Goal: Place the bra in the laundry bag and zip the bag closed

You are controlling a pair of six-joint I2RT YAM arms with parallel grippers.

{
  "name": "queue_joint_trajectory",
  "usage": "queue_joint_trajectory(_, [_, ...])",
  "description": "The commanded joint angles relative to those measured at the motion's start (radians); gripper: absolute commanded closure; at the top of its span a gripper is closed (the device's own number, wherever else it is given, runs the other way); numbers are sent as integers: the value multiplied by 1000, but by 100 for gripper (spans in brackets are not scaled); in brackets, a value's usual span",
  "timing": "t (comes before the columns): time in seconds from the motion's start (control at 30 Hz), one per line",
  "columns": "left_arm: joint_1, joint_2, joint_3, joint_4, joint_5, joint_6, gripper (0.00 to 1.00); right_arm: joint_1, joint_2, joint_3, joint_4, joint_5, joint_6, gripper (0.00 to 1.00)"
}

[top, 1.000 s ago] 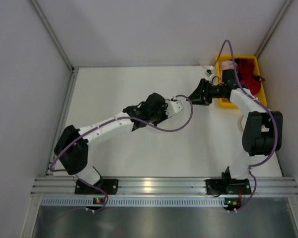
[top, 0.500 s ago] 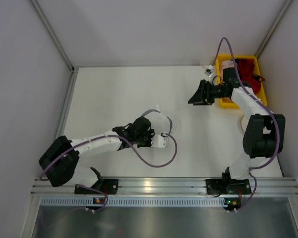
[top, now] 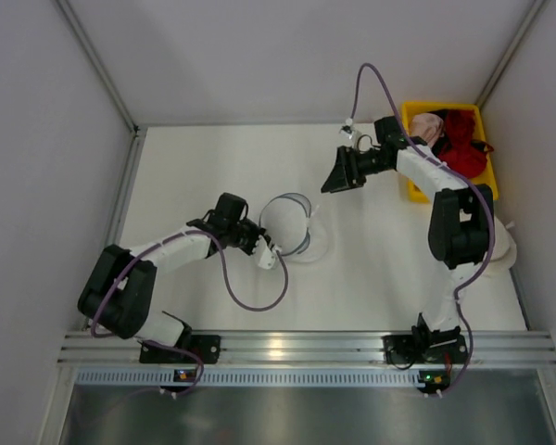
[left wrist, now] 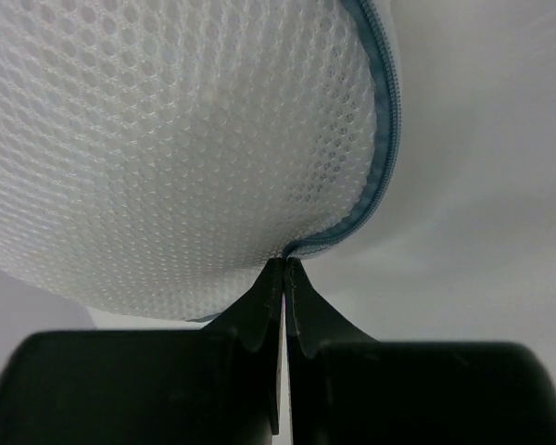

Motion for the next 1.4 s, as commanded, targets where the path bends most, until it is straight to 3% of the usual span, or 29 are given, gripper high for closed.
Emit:
queue_joint_trajectory(0.0, [40, 53, 69, -5, 120, 278, 97, 53, 53, 82, 3, -100, -5, 30])
queue_joint_trajectory(0.1, [83, 108, 112, -14, 152, 381, 98, 67, 108, 148, -11, -126, -3, 25])
queue_joint_trajectory(0.23, [100, 177, 205, -26, 163, 400, 98, 74, 153, 205, -143, -160, -42, 23])
queue_joint_trajectory(0.53, [101, 237, 316, -55, 204, 450, 97, 91, 81, 81, -120, -154, 66, 22])
queue_joint_trajectory(0.63, [98, 246, 337, -55, 223, 429, 96, 105, 82, 81, -118, -143, 81, 29])
queue_joint_trajectory(0.73, [96, 251, 369, -55, 228, 354, 94, 111, 91, 73, -118, -141, 89, 57])
queue_joint_trajectory(0.77, [95, 248, 377, -55, 228, 305, 89, 110, 91, 67, -117, -140, 89, 73])
queue_joint_trajectory(0.9, [93, 218, 399, -55, 231, 153, 70, 110, 78, 37, -36, -149, 156, 97])
queue_joint_trajectory(1.17, [118, 42, 437, -124, 244, -209, 54, 96, 84, -42, 187, -210, 407, 100])
queue_joint_trajectory(1.23, [119, 5, 431, -149, 276, -225, 47, 87, 93, -69, 288, -233, 490, 100])
queue_joint_trajectory(1.37, [80, -114, 348, -150, 318, -153, 40, 85, 91, -103, 334, -246, 566, 100])
